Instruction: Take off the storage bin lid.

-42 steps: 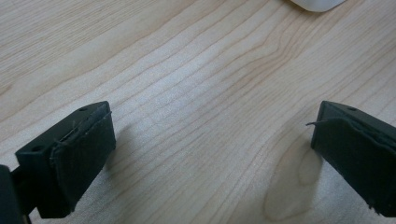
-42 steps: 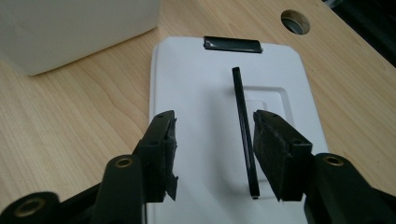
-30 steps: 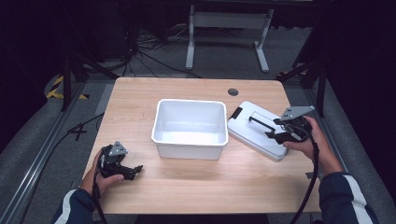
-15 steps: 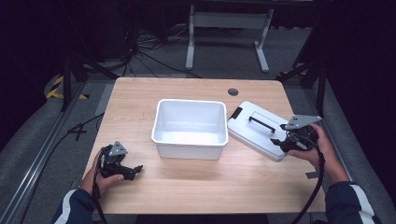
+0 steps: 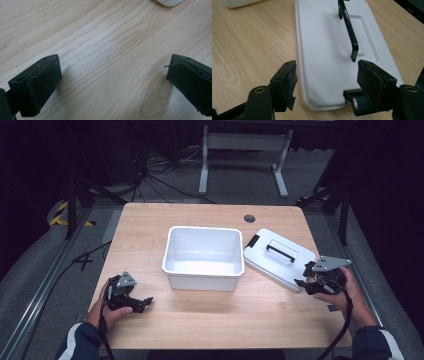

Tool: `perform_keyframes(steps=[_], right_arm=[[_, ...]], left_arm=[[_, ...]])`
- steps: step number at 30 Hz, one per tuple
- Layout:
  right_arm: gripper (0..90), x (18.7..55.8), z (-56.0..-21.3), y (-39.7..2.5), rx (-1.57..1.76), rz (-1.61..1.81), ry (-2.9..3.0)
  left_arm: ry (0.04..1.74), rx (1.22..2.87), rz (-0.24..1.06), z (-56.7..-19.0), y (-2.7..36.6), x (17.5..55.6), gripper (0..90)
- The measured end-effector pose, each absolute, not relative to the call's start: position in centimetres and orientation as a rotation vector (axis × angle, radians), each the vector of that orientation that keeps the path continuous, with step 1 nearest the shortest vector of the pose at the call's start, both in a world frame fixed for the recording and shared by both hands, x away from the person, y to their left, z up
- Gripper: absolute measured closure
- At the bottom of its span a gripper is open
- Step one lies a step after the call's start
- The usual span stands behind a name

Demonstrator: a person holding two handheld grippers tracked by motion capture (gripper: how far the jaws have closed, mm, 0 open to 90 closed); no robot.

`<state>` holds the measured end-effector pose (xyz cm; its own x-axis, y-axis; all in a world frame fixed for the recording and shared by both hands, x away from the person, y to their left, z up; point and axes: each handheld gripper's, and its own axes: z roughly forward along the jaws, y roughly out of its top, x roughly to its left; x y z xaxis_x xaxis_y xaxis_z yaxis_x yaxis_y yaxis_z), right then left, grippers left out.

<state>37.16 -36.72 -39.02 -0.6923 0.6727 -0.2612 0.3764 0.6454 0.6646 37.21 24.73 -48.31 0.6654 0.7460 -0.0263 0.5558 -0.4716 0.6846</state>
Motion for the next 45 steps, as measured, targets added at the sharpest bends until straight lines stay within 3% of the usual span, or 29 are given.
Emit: perform_keyframes(steps=[22, 29, 45], right_arm=[[31.5, 34.6, -44.8, -38.1, 0.934, 0.896, 2.356], [27.7, 34.1, -46.2, -38.8, 1.042, 0.944, 2.329], [24.4, 34.0, -46.7, -39.3, 1.108, 1.012, 2.303]], left_arm=[[1.000, 2.202, 0.363, -48.3, 24.7, 37.2, 0.2], [0.983, 2.218, 0.380, -48.2, 24.9, 37.2, 0.2], [0.982, 2.219, 0.379, -48.2, 24.9, 37.2, 0.2]])
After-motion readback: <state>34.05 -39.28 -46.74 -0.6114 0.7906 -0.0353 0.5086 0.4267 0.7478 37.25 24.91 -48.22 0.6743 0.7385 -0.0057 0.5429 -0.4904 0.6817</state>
